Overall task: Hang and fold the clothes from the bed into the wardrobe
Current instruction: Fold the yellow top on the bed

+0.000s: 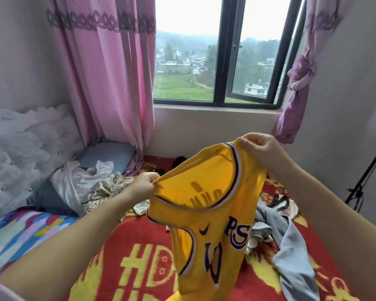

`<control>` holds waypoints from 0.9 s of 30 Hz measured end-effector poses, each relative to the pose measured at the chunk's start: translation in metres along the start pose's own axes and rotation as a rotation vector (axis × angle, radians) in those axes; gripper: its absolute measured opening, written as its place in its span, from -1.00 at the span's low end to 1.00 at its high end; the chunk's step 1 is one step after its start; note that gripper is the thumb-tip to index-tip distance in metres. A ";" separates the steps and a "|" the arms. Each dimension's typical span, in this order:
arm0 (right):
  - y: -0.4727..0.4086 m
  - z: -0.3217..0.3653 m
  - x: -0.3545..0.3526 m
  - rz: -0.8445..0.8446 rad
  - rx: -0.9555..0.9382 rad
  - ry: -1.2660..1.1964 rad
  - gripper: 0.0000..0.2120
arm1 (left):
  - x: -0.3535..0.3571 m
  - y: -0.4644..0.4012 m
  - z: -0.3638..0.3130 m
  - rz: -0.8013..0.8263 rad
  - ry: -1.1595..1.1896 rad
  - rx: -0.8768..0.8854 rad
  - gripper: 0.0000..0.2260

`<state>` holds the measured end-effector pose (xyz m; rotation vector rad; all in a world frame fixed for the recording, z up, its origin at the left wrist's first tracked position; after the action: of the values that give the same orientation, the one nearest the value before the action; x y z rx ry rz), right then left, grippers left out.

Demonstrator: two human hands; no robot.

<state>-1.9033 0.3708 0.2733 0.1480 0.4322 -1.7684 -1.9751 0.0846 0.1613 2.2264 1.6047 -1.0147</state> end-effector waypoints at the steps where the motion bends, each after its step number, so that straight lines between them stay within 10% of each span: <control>1: -0.002 0.002 -0.008 -0.036 -0.015 0.010 -0.87 | -0.004 0.003 0.012 -0.025 -0.021 -0.029 -0.85; 8: -0.019 -0.024 -0.032 -0.168 -0.007 0.168 -0.83 | -0.042 0.001 0.010 -0.234 0.433 -0.047 -0.80; 11: -0.017 -0.027 -0.025 -0.114 0.012 0.125 -0.84 | -0.057 -0.005 -0.023 -0.279 0.287 0.136 -0.83; 16: -0.019 -0.024 -0.019 -0.018 -0.015 0.095 -0.78 | -0.070 -0.017 -0.049 -0.055 -0.067 0.345 -0.33; 20: -0.015 -0.025 -0.013 0.351 0.120 -0.031 -0.31 | -0.088 -0.017 -0.046 0.198 0.070 0.158 -0.14; 23: -0.009 -0.032 -0.009 0.655 0.270 0.095 -0.30 | -0.095 -0.004 -0.037 0.375 0.246 -0.012 -0.24; 27: -0.021 -0.033 -0.006 0.400 0.282 0.102 -0.38 | -0.094 0.004 -0.028 0.334 0.369 -0.177 -0.38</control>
<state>-1.9266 0.3924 0.2498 0.4923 0.2050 -1.4216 -1.9760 0.0271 0.2410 2.5423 1.3126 -0.3762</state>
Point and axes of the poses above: each hand's wrist, its own y-axis away from the middle knuckle, its own x-axis out of the palm, z = x × y, the point moved 6 cm from there along -y, towards the middle knuckle, and after that the axes turned 9 degrees about x, right-handed, at the moved point
